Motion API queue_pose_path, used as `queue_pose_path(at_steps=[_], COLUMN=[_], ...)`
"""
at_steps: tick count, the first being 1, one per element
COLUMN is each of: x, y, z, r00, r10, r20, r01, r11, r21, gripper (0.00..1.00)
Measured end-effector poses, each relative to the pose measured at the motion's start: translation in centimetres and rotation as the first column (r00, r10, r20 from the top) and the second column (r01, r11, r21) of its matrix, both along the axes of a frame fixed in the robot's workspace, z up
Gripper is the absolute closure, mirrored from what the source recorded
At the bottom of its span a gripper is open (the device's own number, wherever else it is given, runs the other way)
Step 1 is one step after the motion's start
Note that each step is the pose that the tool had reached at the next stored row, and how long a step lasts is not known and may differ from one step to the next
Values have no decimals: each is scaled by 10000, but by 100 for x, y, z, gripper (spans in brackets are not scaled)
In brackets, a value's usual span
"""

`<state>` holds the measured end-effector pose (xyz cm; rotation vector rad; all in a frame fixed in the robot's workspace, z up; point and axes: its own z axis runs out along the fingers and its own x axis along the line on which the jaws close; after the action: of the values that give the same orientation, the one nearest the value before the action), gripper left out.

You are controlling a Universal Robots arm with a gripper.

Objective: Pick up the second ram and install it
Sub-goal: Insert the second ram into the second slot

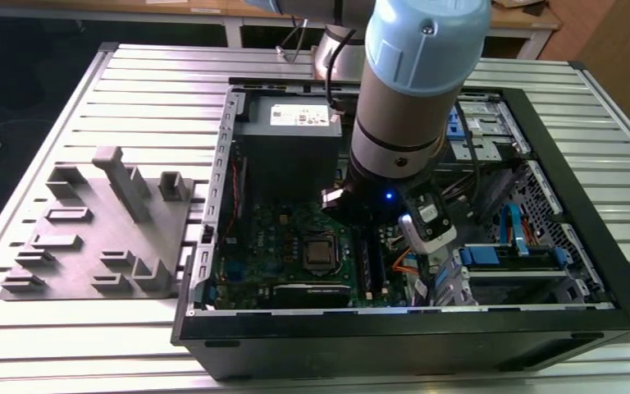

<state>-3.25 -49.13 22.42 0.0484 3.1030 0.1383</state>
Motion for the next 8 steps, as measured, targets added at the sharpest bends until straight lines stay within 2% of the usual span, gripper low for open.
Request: queue_pose_path(at_steps=[8], x=[-1], y=[0], z=[-14], r00=[10000], r10=[-2], r20=[4], r01=[2], r11=[10000], r21=[-4], gripper=[92])
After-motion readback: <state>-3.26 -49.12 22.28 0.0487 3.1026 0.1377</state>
